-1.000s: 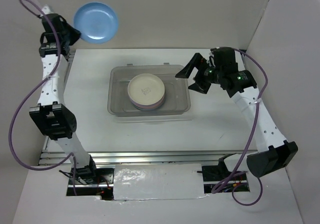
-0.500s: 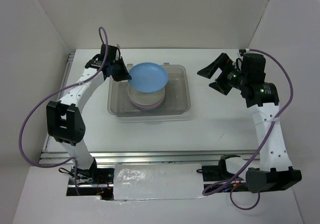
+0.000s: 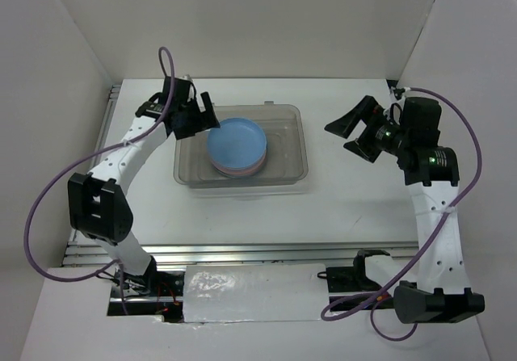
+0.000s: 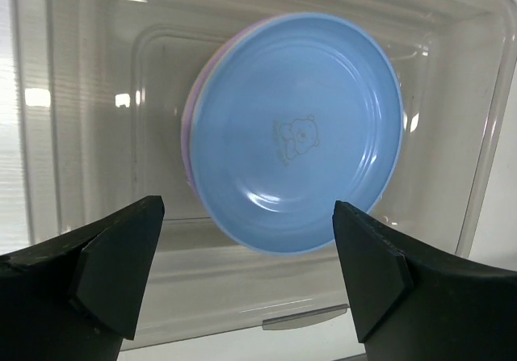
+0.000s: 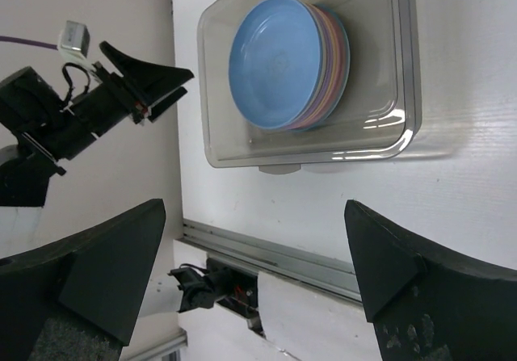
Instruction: Place the plates into the plastic bin on the countertop
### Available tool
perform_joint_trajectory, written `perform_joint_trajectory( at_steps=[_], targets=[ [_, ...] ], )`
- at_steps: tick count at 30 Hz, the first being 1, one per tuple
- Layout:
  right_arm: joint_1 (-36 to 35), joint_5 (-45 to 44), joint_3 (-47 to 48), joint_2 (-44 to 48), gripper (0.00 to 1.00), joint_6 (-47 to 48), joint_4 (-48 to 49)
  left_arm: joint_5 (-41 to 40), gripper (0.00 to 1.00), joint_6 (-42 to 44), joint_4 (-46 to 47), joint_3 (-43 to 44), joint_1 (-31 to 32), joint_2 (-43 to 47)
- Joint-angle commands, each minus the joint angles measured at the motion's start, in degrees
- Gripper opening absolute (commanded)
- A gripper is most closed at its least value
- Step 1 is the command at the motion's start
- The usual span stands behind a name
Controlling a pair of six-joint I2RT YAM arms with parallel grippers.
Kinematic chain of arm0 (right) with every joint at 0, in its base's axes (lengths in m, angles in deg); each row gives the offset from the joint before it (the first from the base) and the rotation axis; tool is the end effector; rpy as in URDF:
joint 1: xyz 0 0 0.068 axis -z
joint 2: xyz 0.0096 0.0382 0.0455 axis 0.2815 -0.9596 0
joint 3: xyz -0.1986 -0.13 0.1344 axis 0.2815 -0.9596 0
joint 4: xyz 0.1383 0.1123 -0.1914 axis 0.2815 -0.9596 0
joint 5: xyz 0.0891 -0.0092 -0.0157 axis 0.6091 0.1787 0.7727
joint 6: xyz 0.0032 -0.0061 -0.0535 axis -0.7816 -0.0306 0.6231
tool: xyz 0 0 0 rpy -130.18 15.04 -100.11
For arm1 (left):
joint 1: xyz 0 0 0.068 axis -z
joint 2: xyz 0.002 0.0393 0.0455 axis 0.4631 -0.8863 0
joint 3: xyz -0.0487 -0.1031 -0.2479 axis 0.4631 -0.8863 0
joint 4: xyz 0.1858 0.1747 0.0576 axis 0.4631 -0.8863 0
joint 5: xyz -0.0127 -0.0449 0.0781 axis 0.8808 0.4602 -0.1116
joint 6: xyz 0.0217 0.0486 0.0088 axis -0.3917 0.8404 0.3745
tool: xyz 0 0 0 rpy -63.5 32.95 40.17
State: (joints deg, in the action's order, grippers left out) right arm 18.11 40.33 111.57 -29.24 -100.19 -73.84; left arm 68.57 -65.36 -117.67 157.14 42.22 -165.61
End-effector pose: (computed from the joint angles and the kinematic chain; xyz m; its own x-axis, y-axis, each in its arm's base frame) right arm 0.1896 0.0117 0.4251 -0.6467 0.5624 -0.5153 0.0113 0.6825 0.7308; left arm 0.3663 -0.0961 0.3229 -0.6818 -0.4346 -0.5884 -0.1774 0.8786 -0.4434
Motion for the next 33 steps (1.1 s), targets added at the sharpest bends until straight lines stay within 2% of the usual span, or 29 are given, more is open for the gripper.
perform_joint_trajectory(
  at_steps=[1, 4, 6, 7, 9, 11, 14, 19, 20, 23, 29, 33],
  targets=[
    [0.3, 2.1, 1.3, 1.8, 1.00, 3.4, -2.3, -5.4, 0.99, 0.7, -1.8, 3.4, -1.7, 5.7],
    [-1.5, -2.5, 6.8, 2.5, 1.00, 5.6, -5.2, -9.7, 0.99, 3.1, -7.3, 9.4, -0.7, 9.4],
    [-3.6, -8.6, 14.0, 2.4, 1.00, 7.6, -10.4, -16.8, 0.99, 5.1, -15.1, 12.8, 0.6, 12.7],
    [-4.9, -14.4, 17.0, 1.5, 1.00, 9.5, -12.5, -18.2, 0.99, 5.9, -17.7, 15.6, 0.7, 13.5],
    [-6.1, -20.1, 24.4, 0.5, 1.00, 11.5, -18.8, -22.9, 0.99, 6.3, -25.8, 19.3, 0.4, 15.6],
    [-9.7, -29.1, 30.0, 0.2, 1.00, 12.9, -23.6, -25.2, 0.99, 6.6, -31.7, 19.9, -0.6, 18.6],
    [-14.6, -39.7, 32.9, 2.0, 1.00, 13.6, -26.9, -28.1, 0.99, 6.0, -35.4, 16.8, -1.2, 25.1],
    [-19.2, -51.0, 33.3, 6.7, 1.00, 12.5, -29.6, -34.5, 0.99, 6.3, -32.6, 3.0, -3.2, 38.2],
    [-20.0, -51.7, 32.5, 7.5, 1.00, 12.4, -29.5, -34.9, 0.99, 7.3, -31.1, 0.7, -3.6, 42.4],
    [-22.2, -54.8, 31.3, 9.8, 1.00, 12.2, -30.0, -38.0, 0.99, 5.2, -32.6, -3.6, -4.3, 47.5],
    [-23.8, -57.4, 30.8, 11.2, 1.00, 12.0, -30.7, -44.4, 0.99, 3.0, -36.0, -5.1, -1.3, 49.3],
    [-23.8, -57.9, 30.8, 11.3, 1.00, 11.7, -30.9, -45.5, 0.99, 2.1, -36.2, -4.5, -0.5, 48.0]
  ],
)
